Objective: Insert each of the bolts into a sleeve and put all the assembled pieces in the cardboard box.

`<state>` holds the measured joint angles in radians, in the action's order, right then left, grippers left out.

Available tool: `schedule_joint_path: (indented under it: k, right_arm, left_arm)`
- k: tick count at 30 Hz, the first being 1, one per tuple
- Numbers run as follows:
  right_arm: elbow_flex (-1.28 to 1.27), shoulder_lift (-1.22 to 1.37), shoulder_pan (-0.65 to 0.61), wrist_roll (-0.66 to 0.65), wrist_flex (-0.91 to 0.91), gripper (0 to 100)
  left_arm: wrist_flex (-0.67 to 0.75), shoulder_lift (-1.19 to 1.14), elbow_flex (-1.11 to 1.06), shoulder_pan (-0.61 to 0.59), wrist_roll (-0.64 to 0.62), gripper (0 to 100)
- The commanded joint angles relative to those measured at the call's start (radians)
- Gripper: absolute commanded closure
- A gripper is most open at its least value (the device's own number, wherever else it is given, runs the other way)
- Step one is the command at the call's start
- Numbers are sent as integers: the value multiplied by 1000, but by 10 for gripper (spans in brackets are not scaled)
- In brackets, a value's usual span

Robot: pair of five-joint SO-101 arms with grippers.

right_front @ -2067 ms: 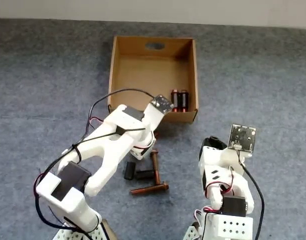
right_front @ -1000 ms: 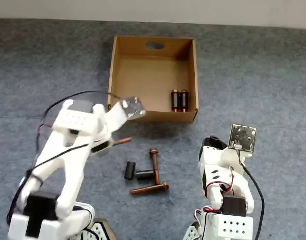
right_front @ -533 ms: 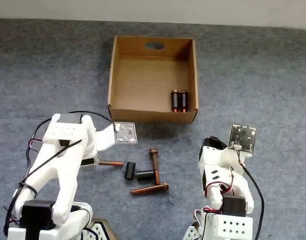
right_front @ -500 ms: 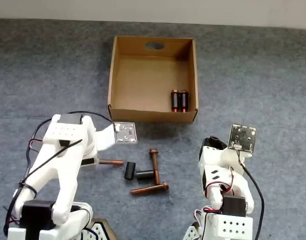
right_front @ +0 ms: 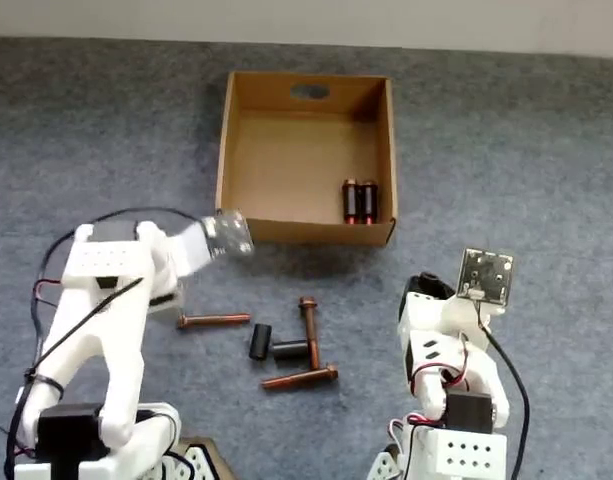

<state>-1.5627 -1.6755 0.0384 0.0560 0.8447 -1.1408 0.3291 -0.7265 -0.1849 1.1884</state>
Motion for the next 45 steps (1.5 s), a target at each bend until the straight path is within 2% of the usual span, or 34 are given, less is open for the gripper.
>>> schedule_joint_path:
  k: [1,6,10,16,30,35,38,45]
  right_arm:
    - [5,-10,12,8,2,993]
    - [5,-12,12,8,2,993]
    - [5,-12,12,8,2,993]
    - [5,-12,12,8,2,993]
    - [5,-12,12,8,2,993]
    - [5,-12,12,8,2,993]
    - [5,-12,12,8,2,993]
    - [5,-12,12,8,2,993]
  left_arm:
    - [-83,35,68,-4,-272,790]
    - [-250,25,31,58,-634,790]
    - [-221,25,-61,84,-806,790]
    - [9,25,-165,85,-896,790]
    - [419,25,-252,119,-1109,790]
    - [433,28,-251,160,-1209,790]
    - [420,27,-254,196,-1215,790]
    - [285,35,-209,191,-1215,790]
